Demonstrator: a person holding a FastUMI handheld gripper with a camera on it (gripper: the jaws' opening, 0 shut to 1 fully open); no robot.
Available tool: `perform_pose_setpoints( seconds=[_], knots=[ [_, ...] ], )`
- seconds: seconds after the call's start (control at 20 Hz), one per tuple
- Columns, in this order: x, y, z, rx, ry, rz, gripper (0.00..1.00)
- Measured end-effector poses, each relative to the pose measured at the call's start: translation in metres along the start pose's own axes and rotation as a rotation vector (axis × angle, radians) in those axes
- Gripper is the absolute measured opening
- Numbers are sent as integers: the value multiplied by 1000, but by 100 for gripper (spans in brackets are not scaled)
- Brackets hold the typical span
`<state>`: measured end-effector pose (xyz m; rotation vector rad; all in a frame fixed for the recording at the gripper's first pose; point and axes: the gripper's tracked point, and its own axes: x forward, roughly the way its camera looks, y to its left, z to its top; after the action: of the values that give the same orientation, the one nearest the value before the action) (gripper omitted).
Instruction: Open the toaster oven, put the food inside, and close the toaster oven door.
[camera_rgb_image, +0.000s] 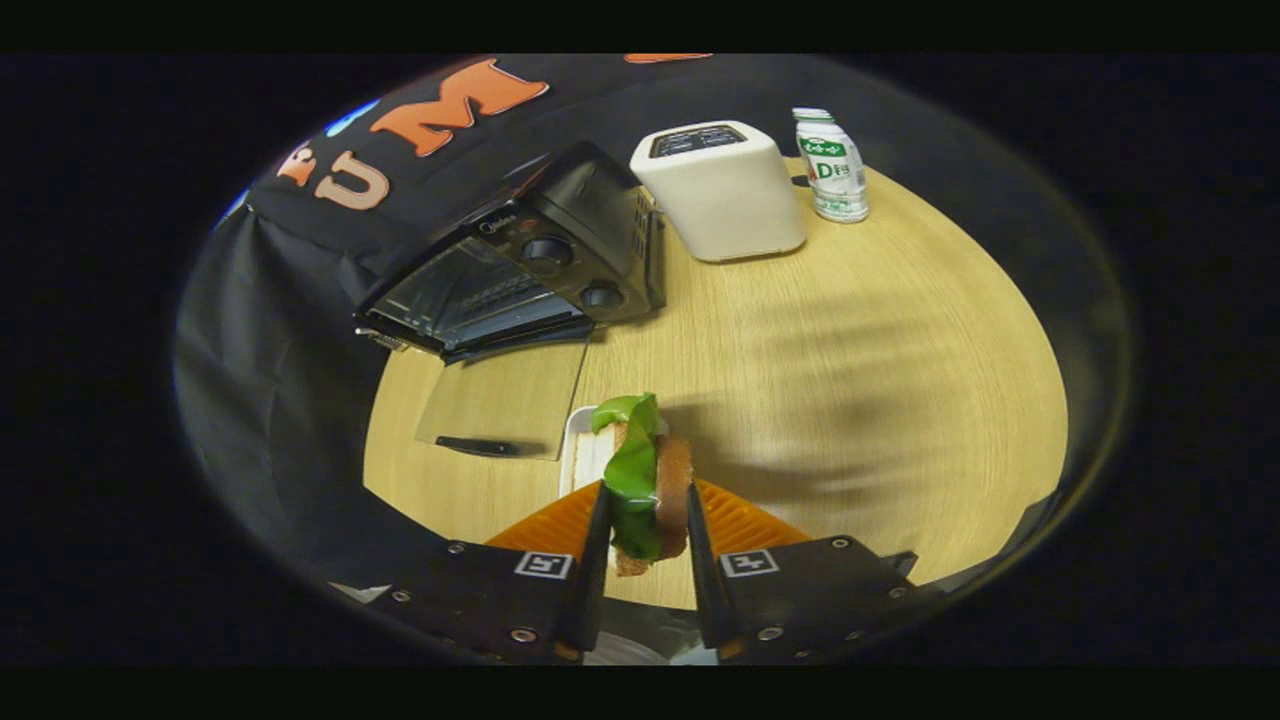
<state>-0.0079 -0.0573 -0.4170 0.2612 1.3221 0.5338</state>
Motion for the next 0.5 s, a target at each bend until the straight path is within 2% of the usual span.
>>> perform_pose_setpoints(
  seconds=[0.1, 0.2, 0.3, 0.5],
  knots=[
    [1, 1, 0, 15, -3, 7, 28],
    [-1, 2, 1, 21, -17, 3, 23],
    [-7, 4, 6, 24, -39, -2, 20],
    [-27, 18, 19, 53, -104, 3, 20]
  ],
)
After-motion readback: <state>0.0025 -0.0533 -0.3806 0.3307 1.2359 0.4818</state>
